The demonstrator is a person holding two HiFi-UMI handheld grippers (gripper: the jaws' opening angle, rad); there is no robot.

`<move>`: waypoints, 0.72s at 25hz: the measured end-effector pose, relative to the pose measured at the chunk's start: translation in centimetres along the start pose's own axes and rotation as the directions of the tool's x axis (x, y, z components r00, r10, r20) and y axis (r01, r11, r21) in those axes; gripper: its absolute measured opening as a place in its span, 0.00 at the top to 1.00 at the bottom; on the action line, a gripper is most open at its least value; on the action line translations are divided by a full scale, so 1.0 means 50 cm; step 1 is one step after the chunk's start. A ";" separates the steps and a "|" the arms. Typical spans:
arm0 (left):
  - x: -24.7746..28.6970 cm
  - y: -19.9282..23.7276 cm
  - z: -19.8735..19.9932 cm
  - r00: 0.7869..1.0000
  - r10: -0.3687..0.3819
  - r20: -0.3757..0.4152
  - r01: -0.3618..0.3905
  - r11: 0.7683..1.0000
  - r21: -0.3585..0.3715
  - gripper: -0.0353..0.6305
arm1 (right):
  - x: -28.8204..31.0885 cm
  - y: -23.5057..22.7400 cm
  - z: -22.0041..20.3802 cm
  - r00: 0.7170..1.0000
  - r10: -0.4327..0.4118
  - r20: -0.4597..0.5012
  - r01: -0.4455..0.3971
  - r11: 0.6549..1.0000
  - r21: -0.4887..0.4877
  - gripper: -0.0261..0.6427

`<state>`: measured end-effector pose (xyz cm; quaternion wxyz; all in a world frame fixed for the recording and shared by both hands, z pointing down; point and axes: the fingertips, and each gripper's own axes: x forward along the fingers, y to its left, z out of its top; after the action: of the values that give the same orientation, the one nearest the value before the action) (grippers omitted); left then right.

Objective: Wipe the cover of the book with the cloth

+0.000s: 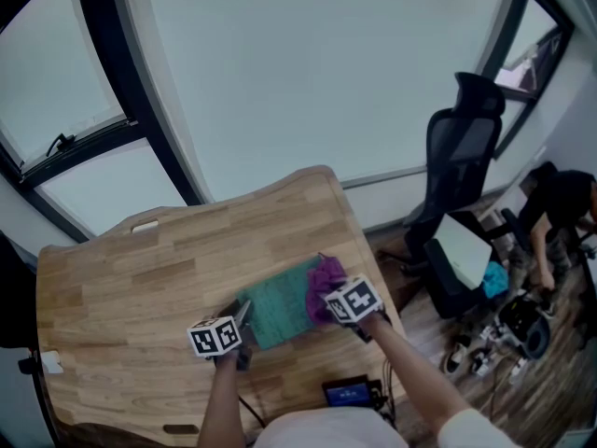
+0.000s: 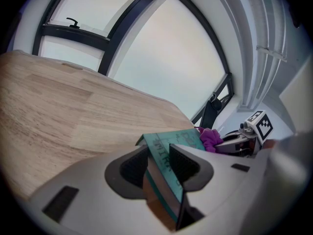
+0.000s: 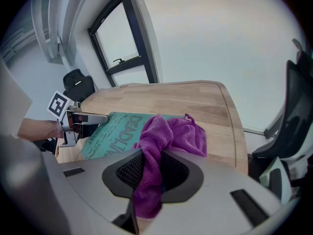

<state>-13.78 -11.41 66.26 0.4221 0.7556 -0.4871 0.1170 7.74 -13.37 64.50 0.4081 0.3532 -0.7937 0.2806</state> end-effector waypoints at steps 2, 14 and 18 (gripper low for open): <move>0.000 0.000 0.000 1.000 0.002 0.001 -0.002 1.000 -0.001 0.74 | 0.003 0.001 0.006 1.000 0.001 -0.004 -0.002 1.000 -0.007 0.84; -0.001 -0.002 0.000 1.000 -0.009 -0.009 0.009 1.000 -0.010 0.74 | 0.022 -0.010 0.048 1.000 -0.019 -0.007 0.019 0.999 -0.041 0.84; -0.001 -0.003 0.000 1.000 -0.008 -0.008 0.008 1.000 -0.009 0.74 | 0.024 -0.012 0.052 1.000 -0.020 -0.008 0.020 0.999 -0.043 0.84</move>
<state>-13.70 -11.36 66.15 0.4279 0.7550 -0.4831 0.1160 6.52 -16.04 64.29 0.4219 0.3509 -0.7942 0.2609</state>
